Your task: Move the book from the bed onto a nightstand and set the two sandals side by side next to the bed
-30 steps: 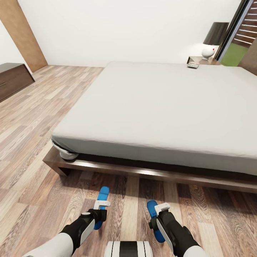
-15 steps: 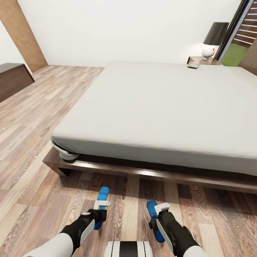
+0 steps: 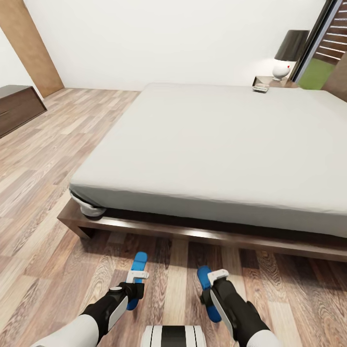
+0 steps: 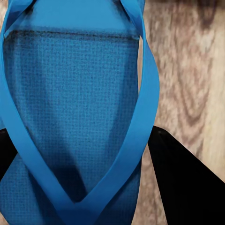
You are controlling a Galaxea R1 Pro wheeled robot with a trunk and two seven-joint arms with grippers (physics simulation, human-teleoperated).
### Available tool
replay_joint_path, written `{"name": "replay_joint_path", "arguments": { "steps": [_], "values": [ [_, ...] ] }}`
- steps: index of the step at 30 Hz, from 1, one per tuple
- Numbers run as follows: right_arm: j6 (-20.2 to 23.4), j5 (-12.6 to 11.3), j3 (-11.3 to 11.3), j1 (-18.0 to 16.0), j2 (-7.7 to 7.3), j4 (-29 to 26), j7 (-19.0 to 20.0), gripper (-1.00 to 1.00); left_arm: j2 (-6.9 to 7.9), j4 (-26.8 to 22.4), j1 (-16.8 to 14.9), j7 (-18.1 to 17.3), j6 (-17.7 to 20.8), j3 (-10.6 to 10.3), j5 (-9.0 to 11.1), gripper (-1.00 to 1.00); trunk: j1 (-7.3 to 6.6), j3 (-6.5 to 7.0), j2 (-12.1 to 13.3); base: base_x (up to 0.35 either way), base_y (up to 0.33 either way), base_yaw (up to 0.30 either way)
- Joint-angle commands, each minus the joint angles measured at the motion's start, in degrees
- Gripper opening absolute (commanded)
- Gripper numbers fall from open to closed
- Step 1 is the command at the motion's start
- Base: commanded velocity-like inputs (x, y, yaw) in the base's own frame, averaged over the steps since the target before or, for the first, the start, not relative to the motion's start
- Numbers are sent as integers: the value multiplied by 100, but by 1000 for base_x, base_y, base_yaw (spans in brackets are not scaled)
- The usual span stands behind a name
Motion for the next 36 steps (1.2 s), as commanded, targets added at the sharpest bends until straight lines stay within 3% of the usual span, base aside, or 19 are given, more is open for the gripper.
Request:
{"name": "replay_joint_path", "arguments": {
  "steps": [1, 10, 20, 28, 36],
  "values": [
    [147, 3, 13, -1, -1, -78, -16, -100, 4, -10, -1, -5, 32, -30, 42, -100, -1, -4, -2, 0, 0, 0],
    [762, -18, -7, 0, 3, -213, -16, -100, 4, -13, -1, -5, 32, -30, 42, -100, -1, -4, -2, 0, 0, 0],
    [869, -21, 1, 0, 11, -352, -5, -100, 4, -12, -1, -5, 37, -30, 42, -100, -1, -4, -2, 0, 0, 0],
    [1332, -24, 20, 36, 12, -994, 2, -100, 4, -18, -1, -5, 40, -30, 42, -100, -1, -4, -2, 0, 0, 0],
    [1501, -20, 26, 53, 18, -1339, 3, -100, 4, -18, -1, -5, 40, -30, 42, -100, -1, -4, -2, 0, 0, 0]
  ]
}}
